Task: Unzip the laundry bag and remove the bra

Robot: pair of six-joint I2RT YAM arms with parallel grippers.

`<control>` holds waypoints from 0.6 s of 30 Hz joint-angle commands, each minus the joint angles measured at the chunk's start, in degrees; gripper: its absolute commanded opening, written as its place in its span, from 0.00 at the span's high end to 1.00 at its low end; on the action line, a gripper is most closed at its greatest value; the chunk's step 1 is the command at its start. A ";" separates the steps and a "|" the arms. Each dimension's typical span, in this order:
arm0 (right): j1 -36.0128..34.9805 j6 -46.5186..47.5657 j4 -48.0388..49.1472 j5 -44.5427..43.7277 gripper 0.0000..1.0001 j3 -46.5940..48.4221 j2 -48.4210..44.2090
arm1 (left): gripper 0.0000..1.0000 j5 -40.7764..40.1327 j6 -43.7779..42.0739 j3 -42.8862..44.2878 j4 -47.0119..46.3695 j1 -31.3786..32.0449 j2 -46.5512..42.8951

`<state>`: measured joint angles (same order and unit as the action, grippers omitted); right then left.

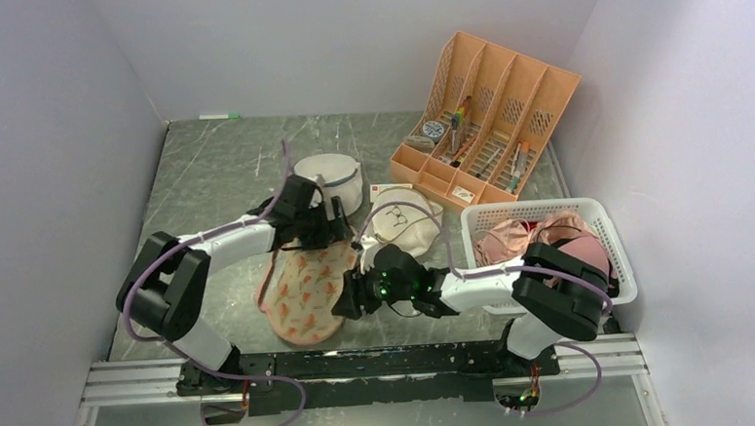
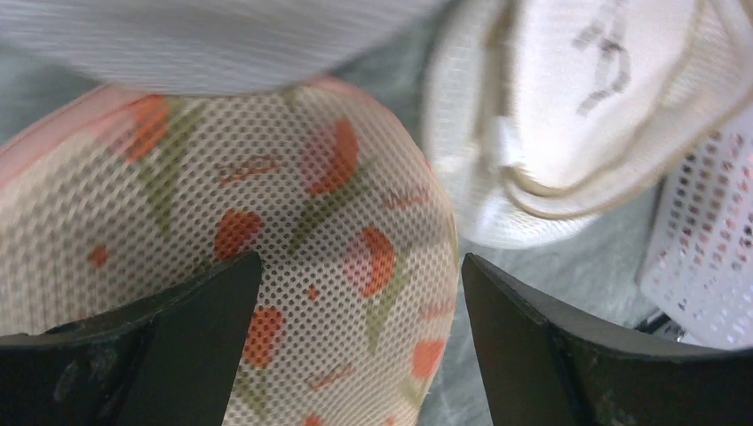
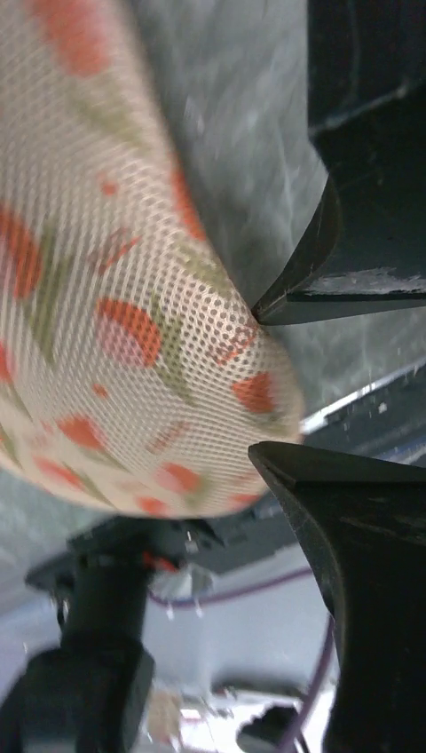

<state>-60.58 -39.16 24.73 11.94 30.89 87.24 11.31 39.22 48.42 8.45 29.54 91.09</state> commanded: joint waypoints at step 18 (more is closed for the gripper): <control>5.63 4.64 -26.69 -33.02 0.16 -9.12 -42.21 | 0.01 -12.19 -15.75 -0.72 10.35 12.94 -17.67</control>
<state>-57.23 -36.23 5.32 -12.80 23.27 49.15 1.45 26.17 48.64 16.75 37.95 73.93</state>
